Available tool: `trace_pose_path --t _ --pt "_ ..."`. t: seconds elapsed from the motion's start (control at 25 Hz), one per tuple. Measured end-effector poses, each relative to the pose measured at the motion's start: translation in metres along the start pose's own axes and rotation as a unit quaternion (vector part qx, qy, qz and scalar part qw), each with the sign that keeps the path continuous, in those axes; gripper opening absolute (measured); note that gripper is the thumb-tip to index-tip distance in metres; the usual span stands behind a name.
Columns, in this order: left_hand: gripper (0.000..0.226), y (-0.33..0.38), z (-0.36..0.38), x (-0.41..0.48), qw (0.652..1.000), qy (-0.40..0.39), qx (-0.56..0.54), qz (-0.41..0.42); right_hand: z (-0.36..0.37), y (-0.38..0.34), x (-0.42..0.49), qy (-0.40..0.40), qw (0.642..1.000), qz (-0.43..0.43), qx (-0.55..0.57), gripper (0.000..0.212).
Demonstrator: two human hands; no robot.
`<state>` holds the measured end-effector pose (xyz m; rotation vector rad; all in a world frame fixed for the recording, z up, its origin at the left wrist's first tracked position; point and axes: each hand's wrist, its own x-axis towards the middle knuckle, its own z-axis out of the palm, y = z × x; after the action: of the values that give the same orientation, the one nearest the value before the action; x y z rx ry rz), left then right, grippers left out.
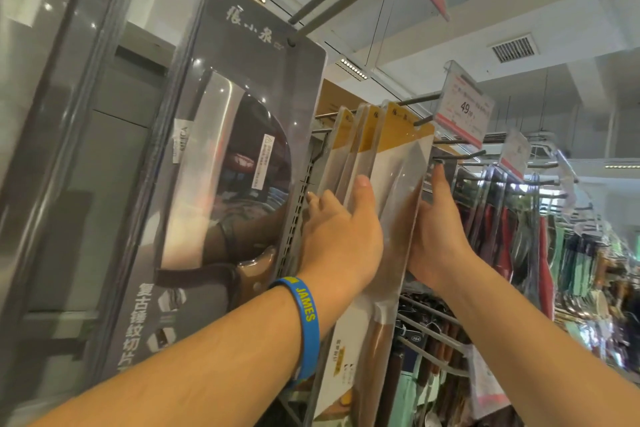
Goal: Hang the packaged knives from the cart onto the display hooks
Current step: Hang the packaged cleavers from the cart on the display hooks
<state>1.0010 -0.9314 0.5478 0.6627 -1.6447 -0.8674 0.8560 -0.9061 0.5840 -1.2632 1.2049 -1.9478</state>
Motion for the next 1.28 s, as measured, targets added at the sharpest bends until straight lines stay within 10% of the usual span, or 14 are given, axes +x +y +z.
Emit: trace_pose_path --t 0.72,1.28 --pt "0.085 -0.004 -0.008 0.036 0.99 0.048 -0.056 -0.12 0.005 -0.012 0.015 -0.021 0.997 0.064 0.045 0.102" --pt "0.091 0.003 -0.008 0.006 0.999 0.007 0.039 -0.008 0.0 -0.011 -0.014 -0.048 0.999 0.001 0.019 0.091"
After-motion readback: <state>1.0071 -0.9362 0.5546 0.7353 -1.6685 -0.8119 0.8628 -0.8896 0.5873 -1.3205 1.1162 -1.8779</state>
